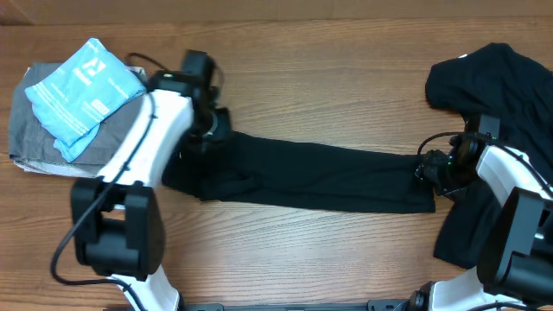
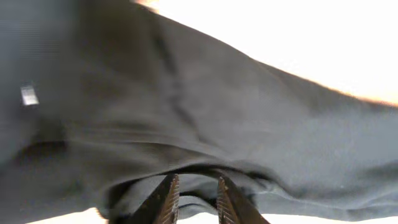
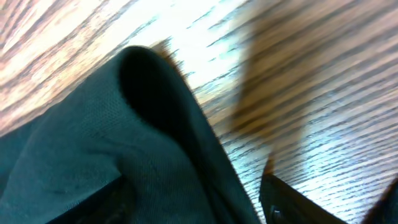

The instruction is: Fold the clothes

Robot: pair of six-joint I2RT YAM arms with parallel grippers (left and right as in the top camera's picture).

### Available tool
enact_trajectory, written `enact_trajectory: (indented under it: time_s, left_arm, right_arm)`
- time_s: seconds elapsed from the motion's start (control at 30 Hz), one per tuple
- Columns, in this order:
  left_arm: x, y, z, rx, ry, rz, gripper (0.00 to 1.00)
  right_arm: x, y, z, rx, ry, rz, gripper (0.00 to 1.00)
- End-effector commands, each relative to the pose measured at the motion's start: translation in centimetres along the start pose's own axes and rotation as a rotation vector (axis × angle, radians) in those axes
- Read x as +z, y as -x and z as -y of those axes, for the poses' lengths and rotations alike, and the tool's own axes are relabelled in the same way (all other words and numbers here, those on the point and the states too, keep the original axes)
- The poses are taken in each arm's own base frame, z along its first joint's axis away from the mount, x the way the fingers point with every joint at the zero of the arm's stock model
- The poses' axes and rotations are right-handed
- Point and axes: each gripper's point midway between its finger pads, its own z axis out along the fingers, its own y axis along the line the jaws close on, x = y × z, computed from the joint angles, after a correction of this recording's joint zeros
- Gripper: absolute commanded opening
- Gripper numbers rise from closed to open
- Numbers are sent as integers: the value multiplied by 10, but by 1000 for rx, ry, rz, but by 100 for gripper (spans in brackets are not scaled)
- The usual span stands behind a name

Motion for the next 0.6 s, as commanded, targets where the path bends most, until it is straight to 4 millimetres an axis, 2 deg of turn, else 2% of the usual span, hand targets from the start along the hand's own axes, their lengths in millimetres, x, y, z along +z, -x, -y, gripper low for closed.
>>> enact_trajectory:
  time_s: [0.0,0.13,0.23,0.37,0.57]
  left_arm:
    - [-25,4,-8,-34,-92,27,25]
    - [-29,7,-23,-47,-97,29,28]
    - [-29,10,-37,-54,-42,43,33]
    - [-29,13,-49,-73,23,60,40]
    - [-30,14,-54,-100,26,64,48]
  right_arm:
    - [28,-27,10,-12,-39,-90,70]
    - [28,-23,9,-34,-36,-73,69]
    - [29,-24,7,-51,-37,-76,64]
    - [30,-29,2,-83,-45,-85,62]
    - [34,-36,-7,-170,-89,-85,68]
